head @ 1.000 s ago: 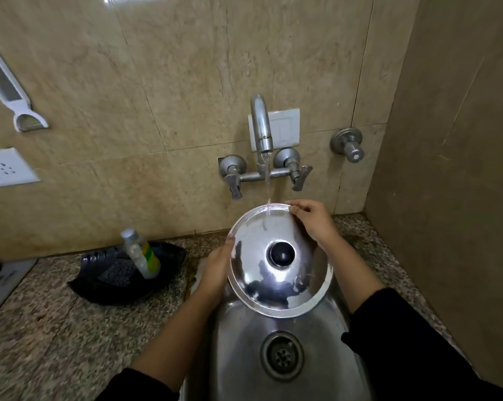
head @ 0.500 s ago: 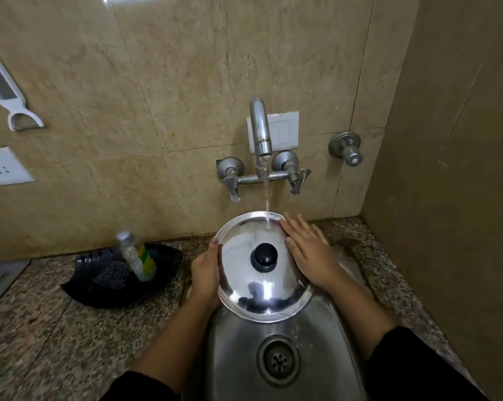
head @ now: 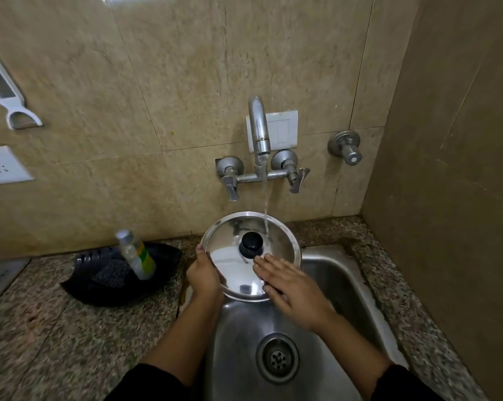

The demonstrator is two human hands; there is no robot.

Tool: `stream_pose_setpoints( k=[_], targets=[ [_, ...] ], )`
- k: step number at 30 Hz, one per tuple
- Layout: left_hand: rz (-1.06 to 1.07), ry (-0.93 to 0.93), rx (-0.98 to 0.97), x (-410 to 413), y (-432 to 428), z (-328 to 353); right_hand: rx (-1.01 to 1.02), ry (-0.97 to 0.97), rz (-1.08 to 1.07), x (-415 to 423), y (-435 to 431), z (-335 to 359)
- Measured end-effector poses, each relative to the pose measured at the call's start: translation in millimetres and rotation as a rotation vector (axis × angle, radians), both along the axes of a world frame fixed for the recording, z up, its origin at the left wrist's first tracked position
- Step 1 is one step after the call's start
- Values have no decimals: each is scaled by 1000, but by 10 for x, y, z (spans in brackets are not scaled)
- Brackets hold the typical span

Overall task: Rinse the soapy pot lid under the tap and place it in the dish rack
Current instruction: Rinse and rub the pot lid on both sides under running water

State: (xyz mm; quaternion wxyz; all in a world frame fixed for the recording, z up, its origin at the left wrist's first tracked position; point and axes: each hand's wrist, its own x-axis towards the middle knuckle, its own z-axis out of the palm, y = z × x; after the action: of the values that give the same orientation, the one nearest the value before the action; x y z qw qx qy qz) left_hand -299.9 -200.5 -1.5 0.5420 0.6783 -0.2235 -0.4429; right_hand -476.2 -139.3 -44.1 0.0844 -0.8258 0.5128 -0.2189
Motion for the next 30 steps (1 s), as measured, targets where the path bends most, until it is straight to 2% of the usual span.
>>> stream_pose_setpoints(
  k=[2,5,8,11,17,21,25,28,30],
  targets=[
    [5,-14,-25,-1,12,22,17,-40,7,-40,-37,0],
    [33,-27,-49,33,21,59,70,-103,-200,-200,-121,-33],
    [42,10,-13,-49,49,70,117,-72,-381,-255,-240,-45],
    [39,4,22,-200,0,77,158,-108,-438,-219,-327,60],
    [-74,-3,-22,-391,-128,139,68,-183,-511,-339,-305,99],
    [-99,-22,15,-385,-191,142,5,-220,-373,-290,-188,144],
    [-120,7,125,-218,-200,67,-64,27,-50,-242,-75,157],
    [-157,2,159,-57,-170,30,-140,112,80,-299,-102,40],
    [-222,139,173,21,-119,11,-246,78,121,-280,-100,-14]
  ],
)
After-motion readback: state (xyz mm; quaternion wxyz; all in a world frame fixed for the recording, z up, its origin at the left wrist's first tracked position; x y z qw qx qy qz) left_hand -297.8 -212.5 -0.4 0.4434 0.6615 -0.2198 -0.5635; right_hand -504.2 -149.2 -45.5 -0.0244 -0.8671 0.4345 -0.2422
